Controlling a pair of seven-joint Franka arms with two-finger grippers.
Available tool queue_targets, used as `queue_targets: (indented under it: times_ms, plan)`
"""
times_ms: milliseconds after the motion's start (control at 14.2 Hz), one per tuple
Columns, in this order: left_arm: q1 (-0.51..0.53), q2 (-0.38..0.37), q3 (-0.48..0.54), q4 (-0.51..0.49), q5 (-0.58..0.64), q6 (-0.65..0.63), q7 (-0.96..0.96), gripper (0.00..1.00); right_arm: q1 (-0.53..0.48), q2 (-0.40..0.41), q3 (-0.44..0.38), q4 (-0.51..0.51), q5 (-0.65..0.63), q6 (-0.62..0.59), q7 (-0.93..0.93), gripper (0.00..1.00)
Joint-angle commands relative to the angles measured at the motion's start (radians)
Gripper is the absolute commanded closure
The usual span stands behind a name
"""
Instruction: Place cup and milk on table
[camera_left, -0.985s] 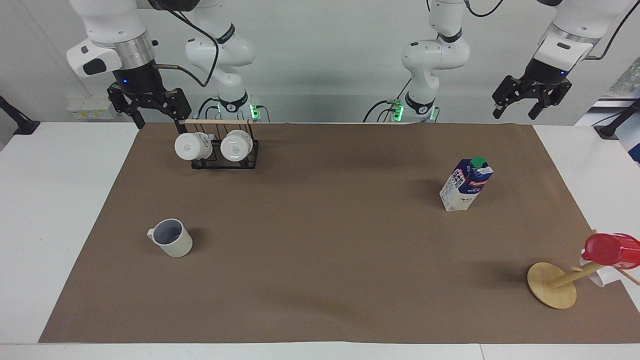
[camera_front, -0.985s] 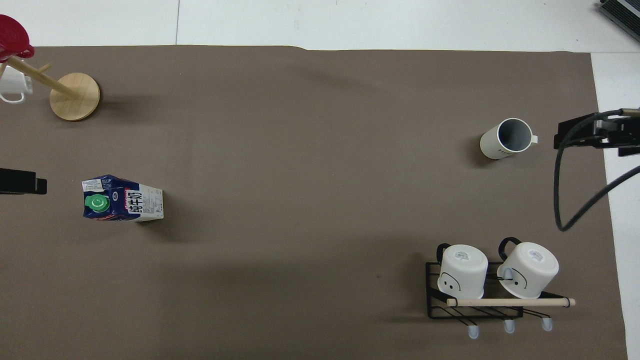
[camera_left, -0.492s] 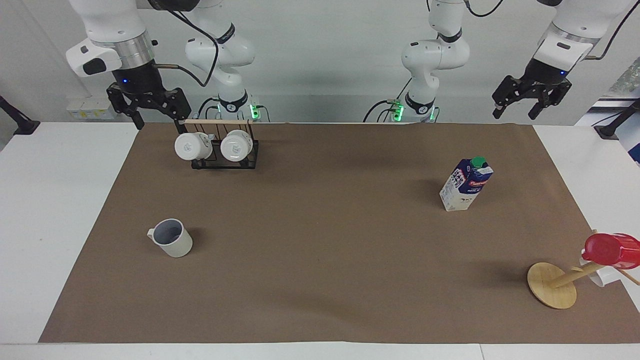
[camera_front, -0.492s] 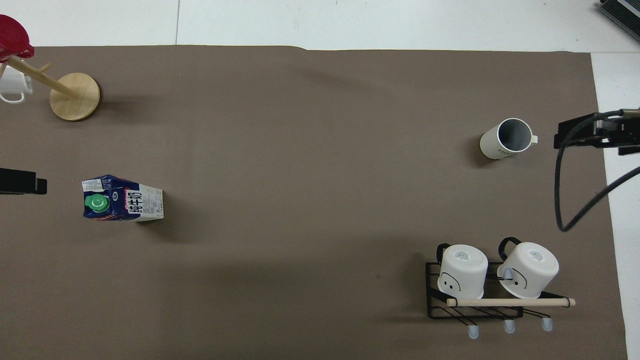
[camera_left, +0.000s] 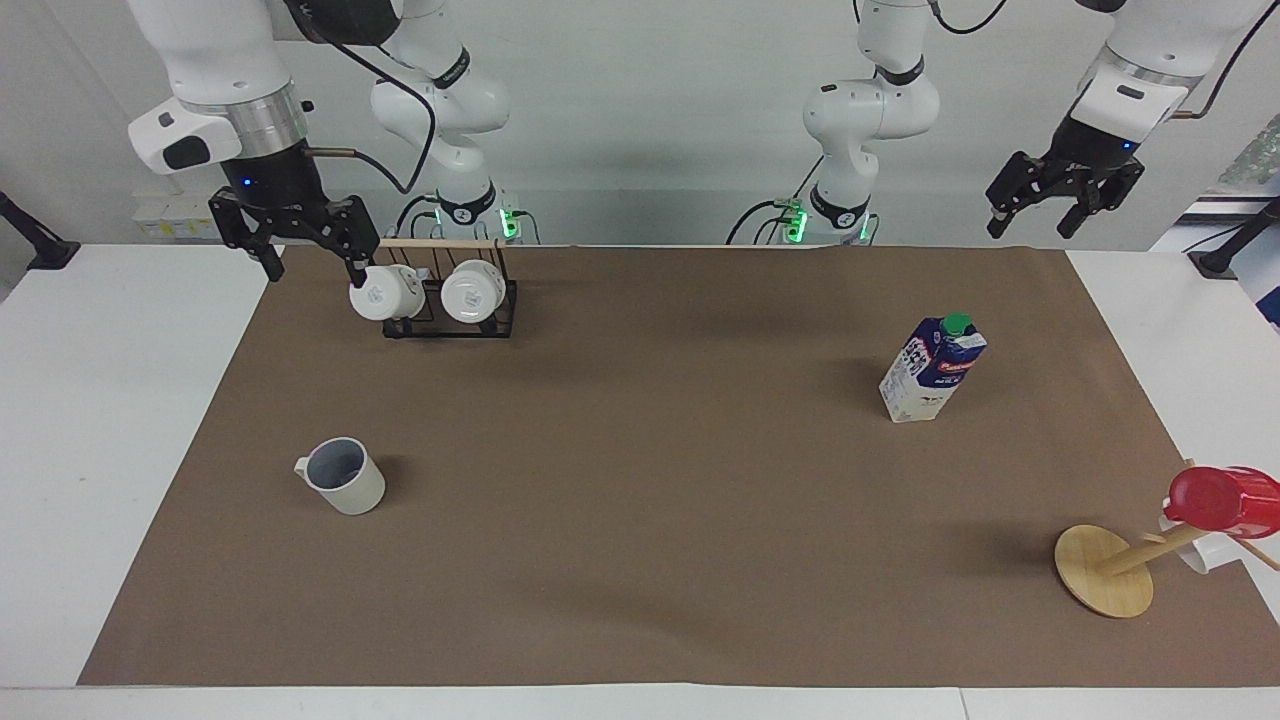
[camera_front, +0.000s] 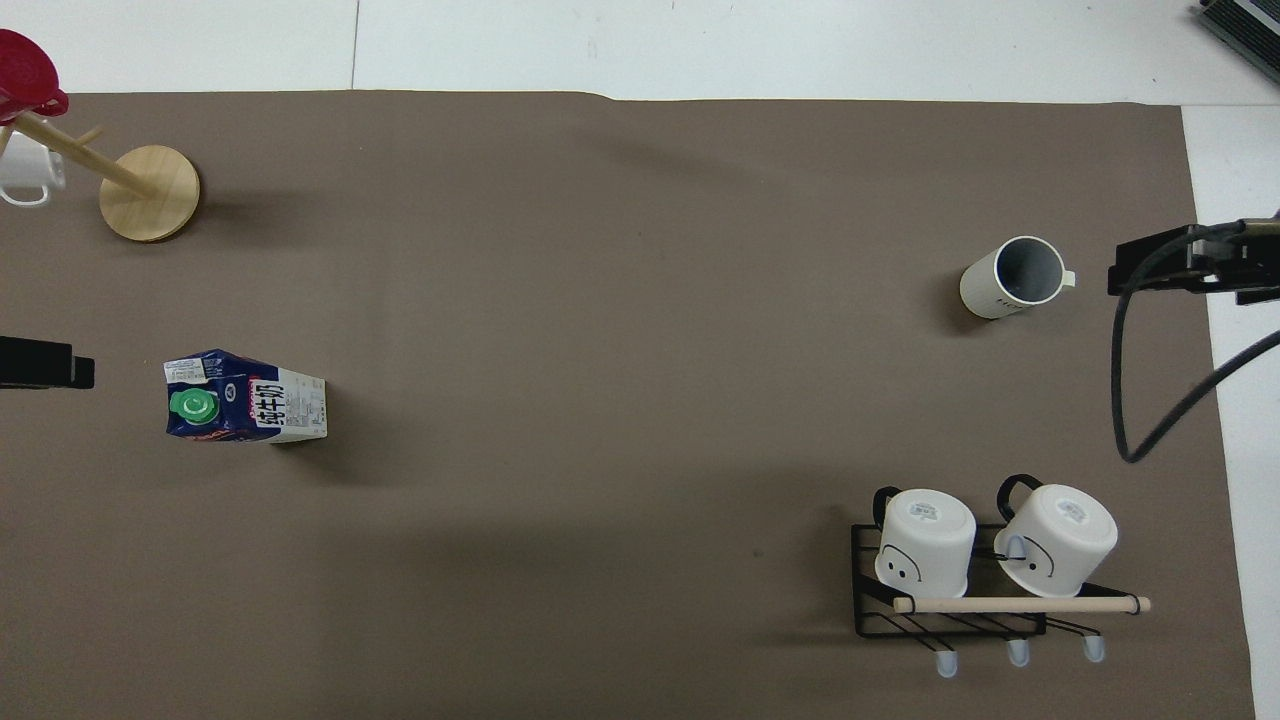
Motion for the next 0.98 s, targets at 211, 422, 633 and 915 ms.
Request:
queue_targets:
  times_ms: [211,422,633,915]
  plan:
    - [-0.011,0.003,-0.001,0.016,0.075,-0.008,-0.005,0.0,0.006,0.086,0.0,-0.011,0.017,0.113,-0.035,0.0]
    - [-0.014,0.0,-0.009,0.013,0.07,-0.02,0.001,0.0,0.012,0.118,0.0,-0.092,0.017,0.234,-0.034,0.0]
    - [-0.027,-0.003,-0.009,0.009,0.069,-0.029,0.012,0.0,0.013,0.176,0.0,-0.127,0.016,0.317,-0.035,0.0]
    - [-0.027,-0.001,-0.01,0.009,0.061,-0.023,0.012,0.0,0.02,0.237,0.0,-0.179,0.012,0.435,-0.034,0.0]
